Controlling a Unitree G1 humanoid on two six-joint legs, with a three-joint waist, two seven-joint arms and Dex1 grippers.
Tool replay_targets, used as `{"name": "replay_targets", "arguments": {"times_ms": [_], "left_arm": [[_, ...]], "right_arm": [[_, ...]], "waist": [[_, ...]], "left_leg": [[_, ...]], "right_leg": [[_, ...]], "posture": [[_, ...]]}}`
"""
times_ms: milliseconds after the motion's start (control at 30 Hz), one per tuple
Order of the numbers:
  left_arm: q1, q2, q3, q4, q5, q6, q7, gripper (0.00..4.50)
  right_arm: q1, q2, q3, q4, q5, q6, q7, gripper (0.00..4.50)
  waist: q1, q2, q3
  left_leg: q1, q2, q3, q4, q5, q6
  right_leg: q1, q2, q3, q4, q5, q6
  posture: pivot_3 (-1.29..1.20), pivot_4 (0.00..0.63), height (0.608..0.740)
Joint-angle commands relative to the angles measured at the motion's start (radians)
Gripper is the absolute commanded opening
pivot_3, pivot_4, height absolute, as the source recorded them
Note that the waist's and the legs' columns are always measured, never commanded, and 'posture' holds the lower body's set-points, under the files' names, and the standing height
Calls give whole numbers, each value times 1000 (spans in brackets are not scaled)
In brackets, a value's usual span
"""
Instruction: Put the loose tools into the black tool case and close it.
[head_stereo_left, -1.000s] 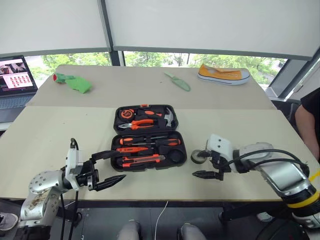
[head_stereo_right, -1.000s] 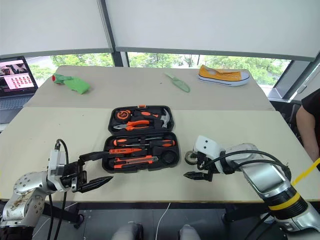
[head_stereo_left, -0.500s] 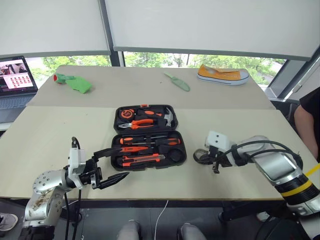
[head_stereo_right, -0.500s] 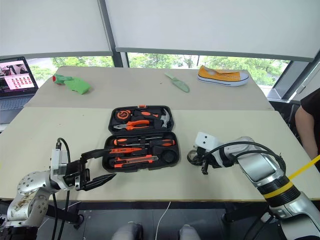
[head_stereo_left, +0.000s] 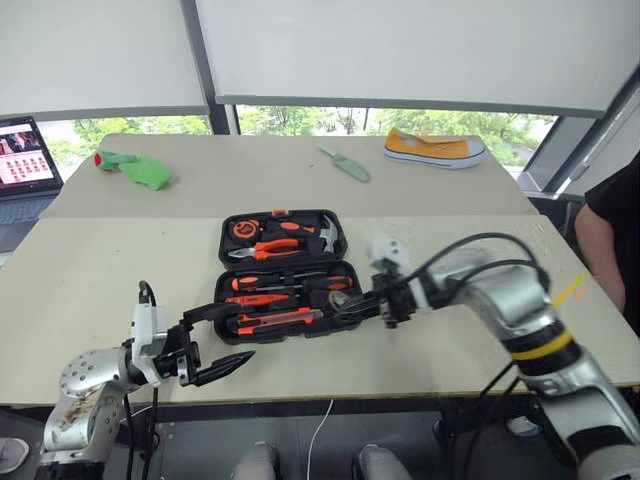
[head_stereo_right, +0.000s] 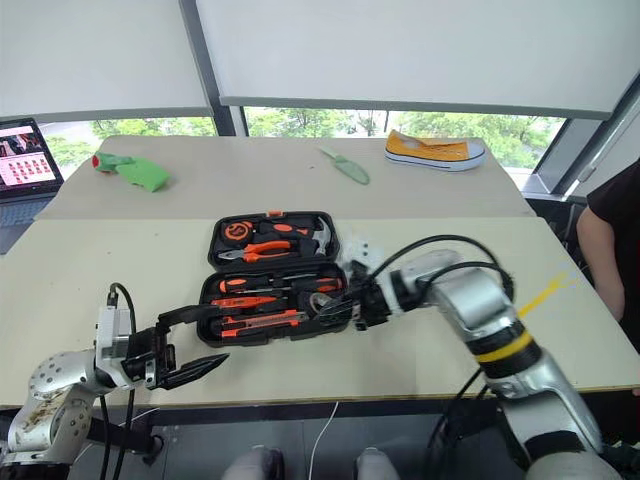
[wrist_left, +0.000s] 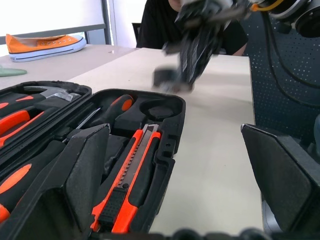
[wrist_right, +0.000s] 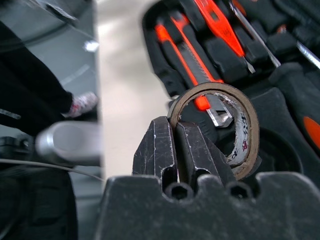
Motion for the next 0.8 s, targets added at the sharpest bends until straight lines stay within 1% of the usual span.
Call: {"name": "replay_targets", "arguments": {"times_ms": [33, 333, 500, 600, 633, 667, 700, 800], "left_arm": [[11, 6, 15, -41, -12, -18, 8, 4500], [6, 1, 13, -36, -2, -28, 35, 4500], [7, -1, 6, -38, 1, -31, 37, 4500], [6, -6, 3, -38, 4, -35, 43, 4500], [7, -9, 5, -38, 9, -41, 51, 4500], [7, -12, 8, -32, 16, -48, 60, 4500], [9, -15, 15, -21, 26, -54, 74, 4500], [18, -13, 40, 14, 26, -59, 96, 4500]], "right_arm": [[-15, -26, 41, 46, -93, -50, -31, 69], [-17, -78, 90, 36, -130, -15, 19, 69], [-24, -68, 85, 55, -150, -8, -1, 69], [-31, -67, 110, 63, -158, -31, 27, 69], [-27, -57, 99, 52, -141, -41, 35, 769], [-27, -48, 85, 40, -121, -42, 44, 929], [-25, -62, 80, 7, -91, -61, 98, 1365], [-19, -106, 44, -49, -35, -81, 189, 2293]], "waist": [[8, 0, 0], [10, -1, 0], [14, -1, 0], [14, -1, 0], [14, -1, 0], [15, -1, 0], [15, -1, 0], [15, -1, 0]], "left_leg": [[0, -1, 0, 0, 0, 0], [0, 0, 1, 0, 0, 0], [0, 0, 1, 0, 0, 0], [0, 0, 1, 0, 0, 0], [0, 0, 1, 0, 0, 0], [0, 0, 1, 0, 0, 0], [0, 0, 1, 0, 0, 0], [0, 0, 1, 0, 0, 0]], "right_leg": [[0, -1, 0, 0, 0, 0], [0, -1, 0, 0, 0, 0], [0, -1, 0, 0, 0, 0], [0, -1, 0, 0, 0, 0], [0, -1, 0, 0, 0, 0], [0, -1, 0, 0, 0, 0], [0, 0, 0, 0, 0, 0], [0, 0, 0, 0, 0, 0]], "posture": [[0, 150, 740], [0, 150, 740], [0, 150, 740], [0, 150, 740], [0, 150, 740], [0, 150, 740], [0, 150, 740], [0, 150, 740]]}}
